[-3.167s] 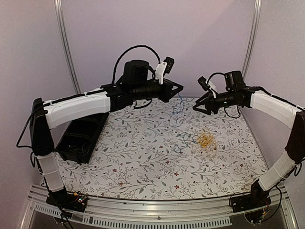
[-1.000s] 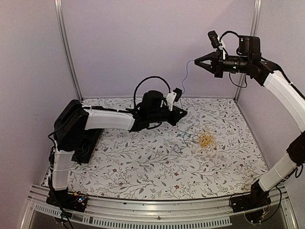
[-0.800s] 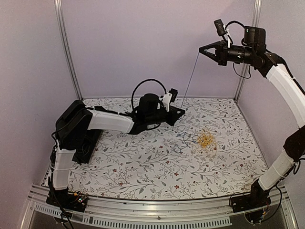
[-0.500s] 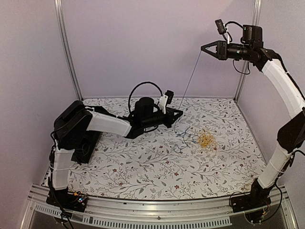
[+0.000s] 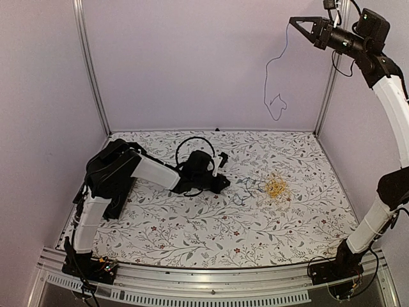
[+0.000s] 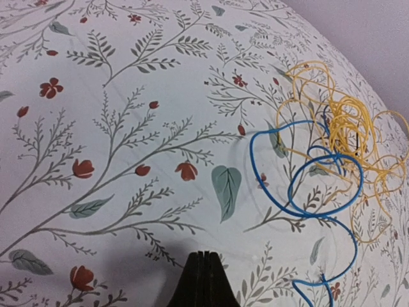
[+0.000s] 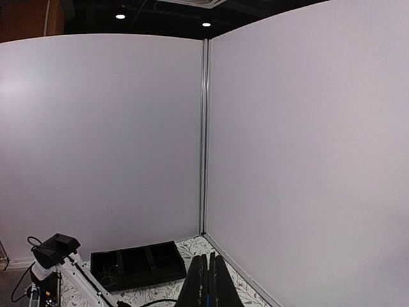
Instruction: Untangle the cables
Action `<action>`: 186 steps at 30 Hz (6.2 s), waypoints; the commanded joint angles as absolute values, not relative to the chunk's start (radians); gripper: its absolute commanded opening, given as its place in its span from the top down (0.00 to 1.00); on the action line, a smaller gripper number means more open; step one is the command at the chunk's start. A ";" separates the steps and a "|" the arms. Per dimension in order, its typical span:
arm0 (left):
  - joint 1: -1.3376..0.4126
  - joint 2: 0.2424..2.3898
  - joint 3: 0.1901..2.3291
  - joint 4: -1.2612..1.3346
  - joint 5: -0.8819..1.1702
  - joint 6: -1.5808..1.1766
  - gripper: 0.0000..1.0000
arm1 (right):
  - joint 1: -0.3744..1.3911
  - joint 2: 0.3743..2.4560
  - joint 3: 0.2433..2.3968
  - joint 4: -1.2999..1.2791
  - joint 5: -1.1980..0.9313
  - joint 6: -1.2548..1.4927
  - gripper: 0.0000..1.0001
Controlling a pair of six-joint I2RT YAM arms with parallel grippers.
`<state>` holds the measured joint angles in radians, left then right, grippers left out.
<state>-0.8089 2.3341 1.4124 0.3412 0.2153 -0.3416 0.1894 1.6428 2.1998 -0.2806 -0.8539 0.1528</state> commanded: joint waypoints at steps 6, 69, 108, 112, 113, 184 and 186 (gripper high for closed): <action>-0.799 2.189 1.300 0.292 0.133 -0.344 0.88 | 0.190 1.635 2.146 -0.263 -0.868 0.144 1.00; -0.856 1.891 1.422 0.402 0.187 -0.239 0.39 | 0.383 1.621 1.934 -0.301 -0.775 -0.005 1.00; -0.651 1.556 1.359 0.220 0.327 -0.281 1.00 | 0.327 1.694 1.333 -0.228 -0.667 0.047 1.00; -0.612 1.505 1.317 0.209 0.249 -0.292 1.00 | 0.364 1.715 1.358 -0.217 -0.772 0.035 1.00; -0.604 1.494 1.308 0.198 0.239 -0.293 1.00 | 0.368 1.720 1.367 -0.212 -0.807 0.030 0.95; -0.013 1.802 1.095 -0.463 0.024 -0.197 1.00 | 0.370 1.684 1.308 -0.293 -0.729 -0.129 0.56; -0.014 1.803 1.100 -0.466 0.027 -0.206 0.97 | 0.369 1.686 1.311 -0.292 -0.728 -0.131 0.55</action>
<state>-0.0219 1.7927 1.0679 -0.4400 -0.0097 -0.1833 0.3717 1.7130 1.3209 -0.2890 -0.7353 -0.1177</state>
